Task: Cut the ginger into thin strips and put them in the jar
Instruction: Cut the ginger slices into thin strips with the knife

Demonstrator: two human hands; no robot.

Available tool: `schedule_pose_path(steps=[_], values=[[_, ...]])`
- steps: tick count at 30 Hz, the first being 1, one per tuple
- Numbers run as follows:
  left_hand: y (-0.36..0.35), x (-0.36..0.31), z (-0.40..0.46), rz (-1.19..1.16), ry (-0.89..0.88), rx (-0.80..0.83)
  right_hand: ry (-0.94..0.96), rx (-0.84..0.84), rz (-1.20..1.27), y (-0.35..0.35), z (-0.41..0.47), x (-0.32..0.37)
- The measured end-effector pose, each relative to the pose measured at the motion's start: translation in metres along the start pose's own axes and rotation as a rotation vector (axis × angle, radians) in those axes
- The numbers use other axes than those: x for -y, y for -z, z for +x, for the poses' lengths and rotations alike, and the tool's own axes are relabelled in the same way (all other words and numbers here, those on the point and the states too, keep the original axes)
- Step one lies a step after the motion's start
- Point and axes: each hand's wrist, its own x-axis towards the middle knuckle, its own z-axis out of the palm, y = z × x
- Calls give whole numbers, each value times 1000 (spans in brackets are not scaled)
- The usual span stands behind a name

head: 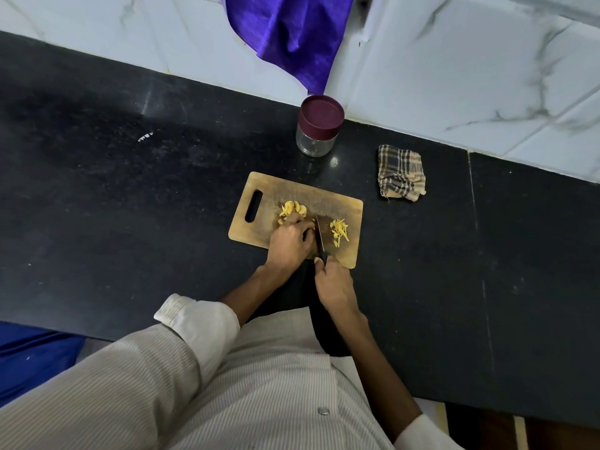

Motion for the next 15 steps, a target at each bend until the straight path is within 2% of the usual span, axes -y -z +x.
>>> schedule_pose_path(steps=[15], values=[[-1, -6, -7, 37, -2, 63, -23, 14, -149, -5, 0, 1]])
